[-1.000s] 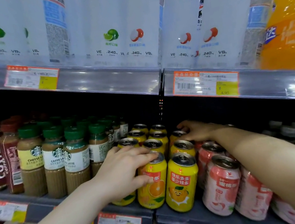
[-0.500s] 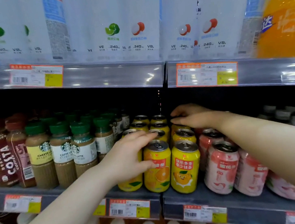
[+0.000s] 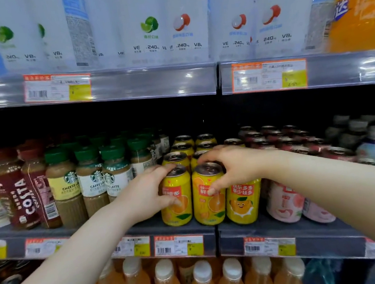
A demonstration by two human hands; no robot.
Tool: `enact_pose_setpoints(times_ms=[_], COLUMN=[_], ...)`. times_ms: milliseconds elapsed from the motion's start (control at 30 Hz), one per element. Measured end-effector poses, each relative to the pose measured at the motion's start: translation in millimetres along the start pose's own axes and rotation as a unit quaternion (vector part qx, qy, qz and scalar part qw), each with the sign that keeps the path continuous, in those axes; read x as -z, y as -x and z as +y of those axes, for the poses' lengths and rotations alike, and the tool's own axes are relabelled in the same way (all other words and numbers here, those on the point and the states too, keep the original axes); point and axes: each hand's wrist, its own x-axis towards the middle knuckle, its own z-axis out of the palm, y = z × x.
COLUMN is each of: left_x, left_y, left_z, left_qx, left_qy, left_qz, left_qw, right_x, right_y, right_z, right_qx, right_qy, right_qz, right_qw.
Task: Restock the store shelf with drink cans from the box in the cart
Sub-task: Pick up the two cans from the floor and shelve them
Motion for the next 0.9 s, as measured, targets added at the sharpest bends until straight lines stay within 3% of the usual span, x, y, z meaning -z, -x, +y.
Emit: enact_pose_setpoints(times_ms=[367,633,767,900], left_x=[3.6,0.1,-2.9,-8.8], left_y=[-1.1,1.3,-2.0,-11.4], left_z=[0.4,8.1,26.6,43.6], left_qx=[0.016,0.040,-0.008,-0.064], left_qy=[0.038,0.007,-0.038,-0.053], left_qz=[0.009,0.031,0.092,0.059], left_qw=[0.999,0.999,0.995,0.995], right_x=[-5.3,10.7,18.8,15.2], right_y=[1.4,12.8,24.4,28.9], right_z=[-4.8,1.6,17.8,23.9], right_qx=[-0.031,-0.031,-0.076,-0.083], right_qy=[-0.014,0.007,0.084,0.051], right_qz=[0.028,-0.006,-0.035,-0.042], right_qw=[0.999,0.999,0.993,0.994])
